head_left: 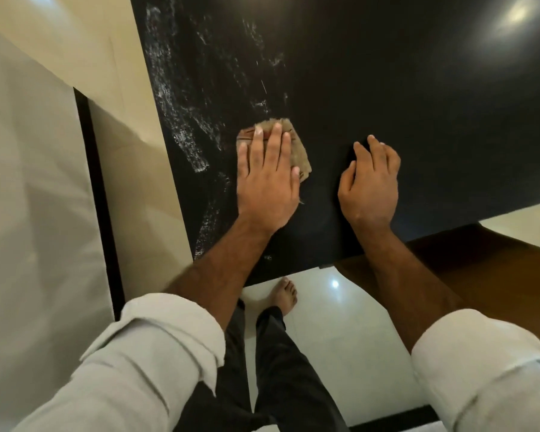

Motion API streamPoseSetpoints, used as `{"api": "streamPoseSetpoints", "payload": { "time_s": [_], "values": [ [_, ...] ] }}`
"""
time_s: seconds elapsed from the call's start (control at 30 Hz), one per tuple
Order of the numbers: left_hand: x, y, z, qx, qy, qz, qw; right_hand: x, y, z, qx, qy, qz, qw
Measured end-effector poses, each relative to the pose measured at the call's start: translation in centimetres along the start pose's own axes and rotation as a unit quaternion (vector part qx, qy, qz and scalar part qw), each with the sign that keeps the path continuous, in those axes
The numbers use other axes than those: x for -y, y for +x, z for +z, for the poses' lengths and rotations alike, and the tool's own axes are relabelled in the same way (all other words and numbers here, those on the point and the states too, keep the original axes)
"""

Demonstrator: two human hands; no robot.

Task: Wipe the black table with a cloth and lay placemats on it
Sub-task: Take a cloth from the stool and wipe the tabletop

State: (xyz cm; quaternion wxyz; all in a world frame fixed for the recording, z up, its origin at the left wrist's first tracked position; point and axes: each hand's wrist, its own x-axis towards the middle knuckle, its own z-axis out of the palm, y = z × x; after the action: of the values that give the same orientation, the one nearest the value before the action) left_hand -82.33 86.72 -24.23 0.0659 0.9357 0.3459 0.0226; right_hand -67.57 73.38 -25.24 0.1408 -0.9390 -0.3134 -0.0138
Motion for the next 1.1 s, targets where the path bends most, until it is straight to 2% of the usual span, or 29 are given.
{"api": "streamPoseSetpoints", "payload": {
  "time_s": [0.17,0.33,0.43,0.57,0.67,0.73,0.8,0.97,1.1],
  "values": [
    [-1.5,-7.7,0.8,0.036,-0.026,0.099,0.994,-0.5,0.4,-0.5,0.022,0.049,0.013,0.998],
    [6.2,-14.3,-0.4,0.061,0.002,0.035,0.998,-0.1,0.3,-0.8,0.022,0.054,0.013,0.998],
    [8.9,-10.6,-0.8,0.046,0.024,-0.017,0.999,0.1,0.3,-0.7,0.026,0.04,0.011,0.999],
    [5.6,-2.7,-0.7,0.018,0.014,-0.056,0.998,0.2,0.1,-0.5,0.029,0.021,0.008,0.999],
    [1.1,-2.3,-0.2,0.015,0.004,0.001,1.0,0.2,0.0,-0.5,0.031,0.026,0.007,0.999],
    [-0.7,-5.7,0.2,0.038,-0.012,0.059,0.997,0.1,0.0,-0.7,0.031,0.032,0.005,0.999],
    [0.1,-10.3,0.4,0.053,-0.026,0.07,0.996,0.1,0.0,-0.7,0.033,0.032,0.005,0.999],
    [8.3,-18.3,-1.2,0.076,0.002,-0.017,0.997,0.4,0.0,-0.9,0.027,0.031,0.008,0.999],
    [11.9,-13.5,-2.0,0.069,0.011,-0.084,0.994,0.5,0.3,-1.0,0.032,0.031,0.013,0.999]
  ]
}}
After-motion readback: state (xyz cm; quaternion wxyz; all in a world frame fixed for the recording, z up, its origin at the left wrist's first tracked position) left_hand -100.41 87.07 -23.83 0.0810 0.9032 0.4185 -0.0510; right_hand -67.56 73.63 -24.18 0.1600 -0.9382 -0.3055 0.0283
